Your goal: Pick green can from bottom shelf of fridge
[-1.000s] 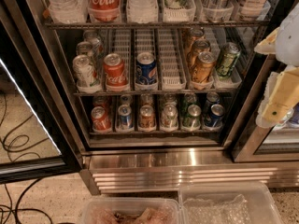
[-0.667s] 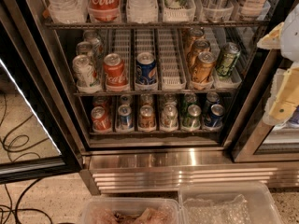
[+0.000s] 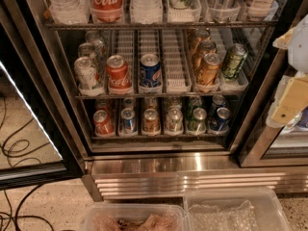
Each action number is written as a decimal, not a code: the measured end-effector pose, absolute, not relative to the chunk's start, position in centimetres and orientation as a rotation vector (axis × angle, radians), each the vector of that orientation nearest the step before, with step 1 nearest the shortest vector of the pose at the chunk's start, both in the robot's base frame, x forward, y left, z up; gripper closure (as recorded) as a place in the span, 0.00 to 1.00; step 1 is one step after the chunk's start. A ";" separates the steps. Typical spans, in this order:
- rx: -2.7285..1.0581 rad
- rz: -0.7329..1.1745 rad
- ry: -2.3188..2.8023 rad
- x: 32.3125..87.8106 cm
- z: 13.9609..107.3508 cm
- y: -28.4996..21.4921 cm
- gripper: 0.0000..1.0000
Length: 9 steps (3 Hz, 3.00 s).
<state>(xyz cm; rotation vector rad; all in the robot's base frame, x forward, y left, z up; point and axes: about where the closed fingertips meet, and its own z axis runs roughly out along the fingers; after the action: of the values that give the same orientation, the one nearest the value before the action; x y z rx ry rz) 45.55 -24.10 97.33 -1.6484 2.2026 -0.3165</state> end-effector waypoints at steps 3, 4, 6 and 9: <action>-1.365 0.204 2.282 42.8 84.5 -22.6 0.00; -1.262 0.238 2.221 43.1 84.3 -23.1 0.00; -1.097 0.443 2.182 42.9 80.9 -22.2 0.00; -0.814 0.600 2.249 43.6 77.5 -21.1 0.00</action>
Offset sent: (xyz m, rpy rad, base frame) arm -0.0241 0.0524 -0.1235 0.6418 0.1673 -0.1813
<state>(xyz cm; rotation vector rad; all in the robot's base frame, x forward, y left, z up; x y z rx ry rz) 43.62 -21.15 77.49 -0.8137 2.2495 0.6001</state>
